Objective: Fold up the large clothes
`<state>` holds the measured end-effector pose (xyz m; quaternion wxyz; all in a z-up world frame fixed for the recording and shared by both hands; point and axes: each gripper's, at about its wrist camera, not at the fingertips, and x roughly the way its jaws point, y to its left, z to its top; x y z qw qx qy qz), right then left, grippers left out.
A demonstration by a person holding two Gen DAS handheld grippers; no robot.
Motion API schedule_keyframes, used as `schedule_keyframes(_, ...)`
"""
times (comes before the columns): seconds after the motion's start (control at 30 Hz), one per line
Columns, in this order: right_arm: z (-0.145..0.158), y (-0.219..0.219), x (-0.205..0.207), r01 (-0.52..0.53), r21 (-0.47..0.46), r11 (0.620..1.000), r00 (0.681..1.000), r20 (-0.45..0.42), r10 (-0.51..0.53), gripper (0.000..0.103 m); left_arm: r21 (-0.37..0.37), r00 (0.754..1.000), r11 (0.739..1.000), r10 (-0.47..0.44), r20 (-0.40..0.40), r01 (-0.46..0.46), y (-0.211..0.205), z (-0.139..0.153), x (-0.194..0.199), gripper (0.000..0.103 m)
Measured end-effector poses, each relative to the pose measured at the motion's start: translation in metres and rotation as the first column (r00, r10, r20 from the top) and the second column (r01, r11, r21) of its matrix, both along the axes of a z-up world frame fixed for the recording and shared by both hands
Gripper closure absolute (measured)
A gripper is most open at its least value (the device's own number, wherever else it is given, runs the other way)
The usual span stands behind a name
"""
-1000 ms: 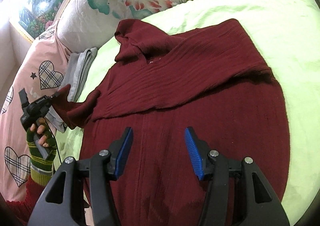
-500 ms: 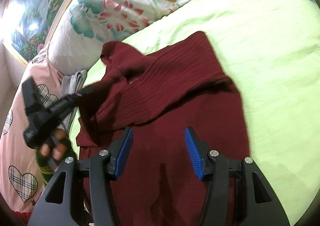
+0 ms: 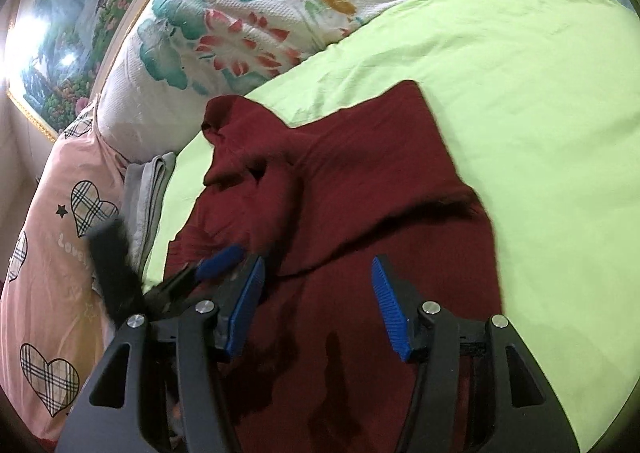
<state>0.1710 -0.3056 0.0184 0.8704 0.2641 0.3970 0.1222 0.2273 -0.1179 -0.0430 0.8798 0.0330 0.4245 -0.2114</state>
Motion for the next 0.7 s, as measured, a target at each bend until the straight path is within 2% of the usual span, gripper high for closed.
schedule_keyframes(0.13, -0.004, 0.017, 0.024, -0.041, -0.012, 0.999, 0.999, -0.016, 0.041, 0.046, -0.007, 0.999, 0.999, 0.048, 0.015, -0.047, 0.048, 0.01, -0.033, 0.029)
schedule_keyframes(0.2, -0.008, 0.025, 0.039, -0.058, -0.017, 0.998, 0.998, -0.027, 0.057, 0.046, -0.006, 0.995, 0.995, 0.1, 0.022, -0.1, 0.077, 0.012, -0.046, 0.029)
schedule_keyframes(0.27, -0.012, 0.027, 0.051, -0.058, -0.012, 0.998, 0.998, -0.04, 0.057, 0.046, 0.021, 0.982, 0.982, 0.188, 0.035, -0.189, 0.11, 0.011, -0.056, 0.029)
schedule_keyframes(0.37, -0.015, 0.034, 0.068, -0.052, -0.034, 0.998, 0.996, -0.067, 0.05, 0.045, 0.071, 0.932, 0.929, 0.36, 0.045, -0.362, 0.161, 0.005, -0.063, 0.029)
schedule_keyframes(0.4, -0.014, 0.04, 0.073, -0.062, -0.057, 0.996, 0.996, -0.062, 0.058, 0.045, 0.068, 0.906, 0.904, 0.422, 0.034, -0.423, 0.181, 0.001, -0.064, 0.029)
schedule_keyframes(0.47, -0.014, 0.052, 0.078, -0.067, -0.131, 0.989, 0.996, -0.059, 0.06, 0.036, 0.064, 0.871, 0.869, 0.491, -0.005, -0.49, 0.207, -0.007, -0.063, 0.029)
schedule_keyframes(0.53, -0.021, 0.062, 0.085, -0.047, -0.226, 0.973, 0.996, -0.083, 0.029, 0.036, 0.077, 0.839, 0.839, 0.542, -0.049, -0.538, 0.226, -0.018, -0.058, 0.03)
schedule_keyframes(0.63, -0.032, 0.059, 0.091, -0.02, -0.245, 0.969, 0.994, -0.11, -0.007, 0.036, 0.044, 0.823, 0.825, 0.564, -0.069, -0.563, 0.238, -0.021, -0.055, 0.03)
schedule_keyframes(0.7, -0.036, 0.053, 0.093, 0.014, -0.245, 0.969, 0.993, -0.111, -0.042, 0.036, 0.058, 0.82, 0.821, 0.57, -0.055, -0.567, 0.235, -0.021, -0.052, 0.03)
